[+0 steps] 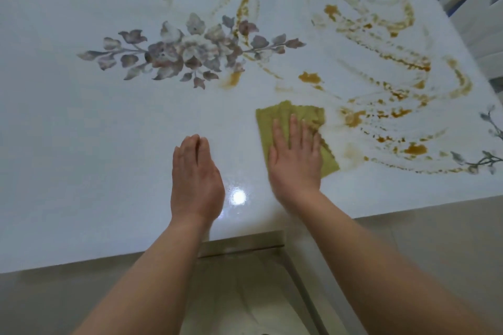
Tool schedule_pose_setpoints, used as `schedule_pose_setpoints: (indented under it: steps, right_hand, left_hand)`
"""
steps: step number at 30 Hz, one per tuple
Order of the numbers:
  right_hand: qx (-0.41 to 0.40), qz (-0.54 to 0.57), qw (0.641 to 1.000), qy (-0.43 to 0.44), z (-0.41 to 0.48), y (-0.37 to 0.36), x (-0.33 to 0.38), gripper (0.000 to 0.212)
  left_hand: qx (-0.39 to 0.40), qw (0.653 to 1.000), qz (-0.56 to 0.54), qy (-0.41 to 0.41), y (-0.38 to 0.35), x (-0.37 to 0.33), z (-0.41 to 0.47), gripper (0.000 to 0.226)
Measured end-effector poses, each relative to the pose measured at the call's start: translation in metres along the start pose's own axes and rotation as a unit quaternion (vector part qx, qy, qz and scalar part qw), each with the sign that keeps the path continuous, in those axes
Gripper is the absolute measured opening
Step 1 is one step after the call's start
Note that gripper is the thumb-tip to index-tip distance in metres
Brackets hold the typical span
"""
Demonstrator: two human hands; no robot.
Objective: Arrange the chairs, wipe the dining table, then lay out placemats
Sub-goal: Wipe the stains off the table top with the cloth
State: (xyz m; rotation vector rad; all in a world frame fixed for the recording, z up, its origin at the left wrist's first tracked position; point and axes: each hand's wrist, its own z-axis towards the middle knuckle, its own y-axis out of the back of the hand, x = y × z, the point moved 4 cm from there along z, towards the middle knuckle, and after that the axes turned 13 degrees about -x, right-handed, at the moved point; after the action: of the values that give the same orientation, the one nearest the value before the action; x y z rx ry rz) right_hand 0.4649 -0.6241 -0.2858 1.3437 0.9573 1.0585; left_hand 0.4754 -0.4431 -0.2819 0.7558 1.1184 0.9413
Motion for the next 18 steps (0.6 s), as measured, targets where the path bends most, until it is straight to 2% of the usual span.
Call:
schedule_pose_setpoints:
  steps: [5,9,13,18]
  right_hand:
    - [0.0,0.033,0.984,0.176,0.024,-0.006,0.065,0.054]
    - [0.003,0.05,0.97,0.24,0.071,-0.006,0.087,0.051]
    - [0.01,0.07,0.975,0.209,0.111,-0.005,0.088,0.051]
    - [-0.005,0.036,0.997,0.061,0.136,-0.005,0.036,0.054]
  left_hand:
    - [-0.006,1.0,0.002,0.003,0.0,0.001,0.001,0.044]
    - [-0.005,1.0,0.001,0.003,0.0,0.002,0.002,0.044]
    - [-0.01,1.0,0.001,0.002,-0.001,0.004,0.001,0.044]
    - [-0.014,1.0,-0.012,0.008,0.0,0.004,0.0,0.042]
